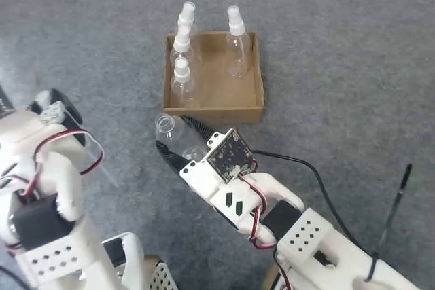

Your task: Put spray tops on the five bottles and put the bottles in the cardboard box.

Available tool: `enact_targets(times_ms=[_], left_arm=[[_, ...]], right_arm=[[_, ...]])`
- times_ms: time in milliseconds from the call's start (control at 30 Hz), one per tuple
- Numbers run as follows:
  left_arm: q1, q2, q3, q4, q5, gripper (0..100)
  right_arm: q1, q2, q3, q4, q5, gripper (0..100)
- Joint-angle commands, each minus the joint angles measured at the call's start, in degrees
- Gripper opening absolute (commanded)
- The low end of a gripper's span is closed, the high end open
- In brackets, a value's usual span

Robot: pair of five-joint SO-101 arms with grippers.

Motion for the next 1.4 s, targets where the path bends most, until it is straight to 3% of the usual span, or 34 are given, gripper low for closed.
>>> enact_targets(times_ms=[0, 733, 967, 1200, 1367], left_arm=[[2.55, -1.32, -5.41, -1.58, 2.02, 1], [7.56, -1.32, -18.77, -3.08, 7.82, 1], [7.74, -1.32, -18.86, -5.98, 10.29, 1], [14.59, -1.32, -18.95, -6.68, 10.29, 1], [15.38, -1.32, -18.95, -8.44, 10.29, 1]], right_arm=[[-0.4, 0.04, -0.44, -1.71, 0.97, 2.0], [-0.75, 0.13, -0.26, -1.54, 0.97, 1.7], [-5.32, 0.13, 0.79, -1.45, 1.05, 1.7], [-5.67, 0.13, 0.88, -1.36, 1.05, 1.7], [-5.67, 0.13, 0.88, -1.27, 1.05, 1.7]])
